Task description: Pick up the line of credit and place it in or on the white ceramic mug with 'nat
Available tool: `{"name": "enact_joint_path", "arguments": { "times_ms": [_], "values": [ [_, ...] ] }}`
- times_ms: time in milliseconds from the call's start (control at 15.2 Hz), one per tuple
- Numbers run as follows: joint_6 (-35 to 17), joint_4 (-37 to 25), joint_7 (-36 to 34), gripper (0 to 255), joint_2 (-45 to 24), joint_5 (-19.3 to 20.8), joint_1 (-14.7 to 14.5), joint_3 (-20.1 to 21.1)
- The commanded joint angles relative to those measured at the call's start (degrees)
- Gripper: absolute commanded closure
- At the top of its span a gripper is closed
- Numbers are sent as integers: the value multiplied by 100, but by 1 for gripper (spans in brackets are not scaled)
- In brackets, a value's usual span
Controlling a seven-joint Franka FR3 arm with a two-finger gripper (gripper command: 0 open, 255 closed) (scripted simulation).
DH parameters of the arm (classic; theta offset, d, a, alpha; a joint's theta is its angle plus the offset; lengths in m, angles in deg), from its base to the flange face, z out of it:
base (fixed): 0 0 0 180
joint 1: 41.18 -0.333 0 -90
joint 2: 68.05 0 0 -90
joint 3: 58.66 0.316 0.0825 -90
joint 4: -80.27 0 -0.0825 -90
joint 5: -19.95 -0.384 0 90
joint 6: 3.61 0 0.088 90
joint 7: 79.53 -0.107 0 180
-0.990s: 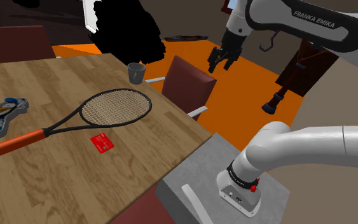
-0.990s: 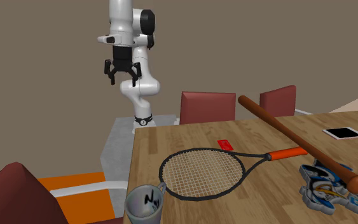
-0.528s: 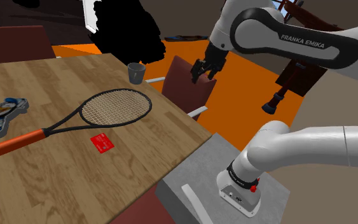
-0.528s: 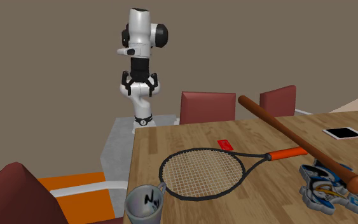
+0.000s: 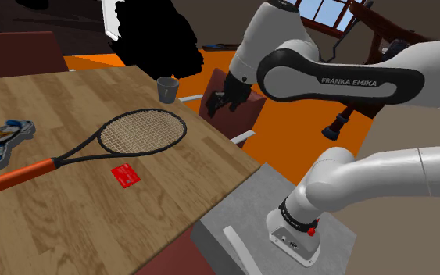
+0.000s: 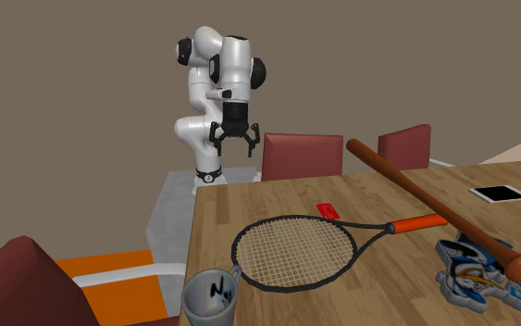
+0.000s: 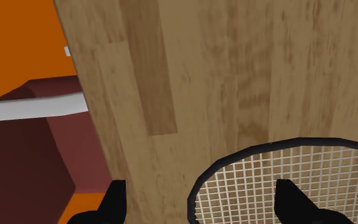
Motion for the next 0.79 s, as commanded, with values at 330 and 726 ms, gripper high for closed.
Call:
{"name": "enact_joint_path", "arguments": {
  "times_ms": [330, 726],
  "values": [
    [-1417, 177, -853, 0, -765, -16, -109, 952],
    [-2510, -54, -1868, 0, -1723, 520, 252, 2005]
  ]
}}
